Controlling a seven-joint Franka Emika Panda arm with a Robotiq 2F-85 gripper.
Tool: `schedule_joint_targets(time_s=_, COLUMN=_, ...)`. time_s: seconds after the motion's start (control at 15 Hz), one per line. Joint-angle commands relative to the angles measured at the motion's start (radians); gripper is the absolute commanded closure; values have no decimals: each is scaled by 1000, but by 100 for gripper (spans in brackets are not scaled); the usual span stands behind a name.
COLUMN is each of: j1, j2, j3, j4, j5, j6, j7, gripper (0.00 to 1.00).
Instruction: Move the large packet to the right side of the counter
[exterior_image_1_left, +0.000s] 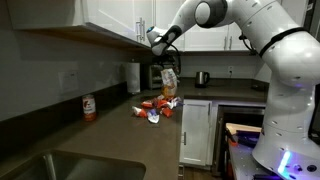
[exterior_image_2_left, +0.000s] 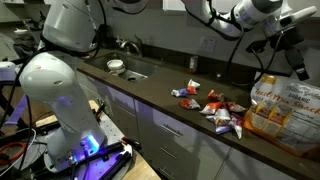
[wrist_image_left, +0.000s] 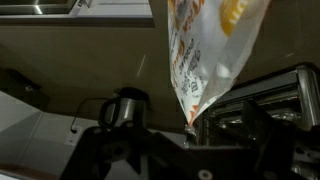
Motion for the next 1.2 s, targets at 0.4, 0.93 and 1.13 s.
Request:
schedule_joint_targets(time_s=0.4, j1=4, j2=-18, j3=-27, j4=-26, j5=-25, j6=0, j7=22, gripper=0)
schedule_joint_targets(time_s=0.93, j1=-2, j2=-80, j3=-54, j4=-88, j5=0, j6=-7, j7=-54, gripper=0)
schedule_joint_targets(time_s=1.13, j1=-6, j2=-115, j3=-45, j4=-115, j5=17, j6=-20, j7=-92, gripper=0)
